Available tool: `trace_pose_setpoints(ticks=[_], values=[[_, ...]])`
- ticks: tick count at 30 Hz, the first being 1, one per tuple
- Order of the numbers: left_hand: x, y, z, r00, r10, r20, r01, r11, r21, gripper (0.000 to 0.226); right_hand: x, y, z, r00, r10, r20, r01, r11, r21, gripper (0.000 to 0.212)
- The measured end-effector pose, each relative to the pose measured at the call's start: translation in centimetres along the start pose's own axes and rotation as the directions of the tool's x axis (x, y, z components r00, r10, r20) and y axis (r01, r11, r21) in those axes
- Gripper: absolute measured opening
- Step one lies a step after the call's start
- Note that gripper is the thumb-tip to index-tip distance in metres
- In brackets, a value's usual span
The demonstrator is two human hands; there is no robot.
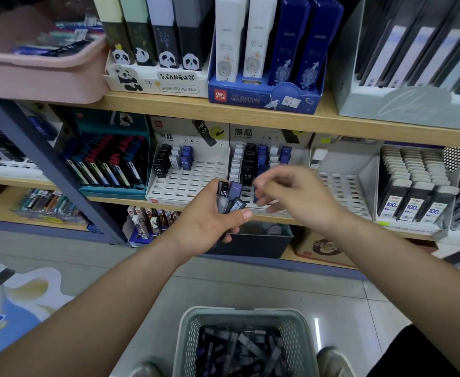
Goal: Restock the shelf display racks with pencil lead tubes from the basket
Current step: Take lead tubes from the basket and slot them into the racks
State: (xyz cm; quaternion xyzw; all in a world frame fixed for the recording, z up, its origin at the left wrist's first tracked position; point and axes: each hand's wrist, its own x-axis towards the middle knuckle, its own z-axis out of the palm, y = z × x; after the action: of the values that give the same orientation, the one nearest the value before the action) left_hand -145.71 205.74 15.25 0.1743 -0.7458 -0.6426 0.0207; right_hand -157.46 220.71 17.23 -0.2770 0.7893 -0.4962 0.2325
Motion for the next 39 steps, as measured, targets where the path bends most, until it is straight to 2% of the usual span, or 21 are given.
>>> trace_pose_setpoints(ticks=[2, 5, 8, 11, 17, 23, 26, 36, 39], values=[[-0.3, 0.2, 0.2, 0.999, 0.018, 0.029, -0.019, 1.0, 0.003, 0.033, -1.2, -1.2, 1.2, 0.997, 0.047, 0.057, -0.052, 0.994, 0.091, 0.008], [-0.9, 0.4, 0.5, 0.997, 0.04, 0.062, -0.041, 0.999, 0.01, 0.033, -2.2, -1.7, 1.7, 0.993, 0.11, 0.048, -0.118, 0.972, 0.205, 0.006], [-1.4, 0.5, 0.7, 0.995, 0.045, 0.084, -0.048, 0.998, 0.028, 0.033, -2.8, -1.8, 1.3, 0.992, 0.112, 0.06, -0.122, 0.975, 0.184, 0.013], [-1.9, 0.6, 0.5, 0.996, 0.035, 0.083, -0.037, 0.999, 0.02, 0.03, -2.8, -2.1, 0.9, 0.997, 0.069, 0.034, -0.073, 0.989, 0.127, 0.008], [-2.1, 0.8, -0.7, 0.999, 0.021, -0.044, -0.019, 0.998, 0.063, 0.024, -2.2, -1.0, -0.4, 0.999, 0.009, -0.035, -0.004, 0.988, 0.153, 0.02], [-1.7, 1.3, -1.1, 0.99, 0.038, -0.138, -0.028, 0.997, 0.076, 0.022, -1.8, -0.3, -0.4, 0.996, 0.087, 0.026, -0.091, 0.944, 0.316, 0.004], [-1.5, 1.2, -0.8, 0.99, 0.035, -0.134, -0.027, 0.998, 0.061, 0.022, -1.5, 0.3, -0.2, 0.998, 0.044, 0.037, -0.053, 0.963, 0.265, 0.006], [-1.0, 0.9, -0.3, 0.986, 0.038, -0.164, -0.035, 0.999, 0.018, 0.014, -1.6, 0.2, 0.5, 0.982, -0.016, 0.187, -0.004, 0.994, 0.105, 0.063], [-1.0, 0.7, -0.6, 0.988, 0.042, -0.146, -0.034, 0.998, 0.061, 0.015, -1.7, 0.1, 1.1, 0.982, -0.032, 0.185, 0.022, 0.998, 0.055, 0.05]])
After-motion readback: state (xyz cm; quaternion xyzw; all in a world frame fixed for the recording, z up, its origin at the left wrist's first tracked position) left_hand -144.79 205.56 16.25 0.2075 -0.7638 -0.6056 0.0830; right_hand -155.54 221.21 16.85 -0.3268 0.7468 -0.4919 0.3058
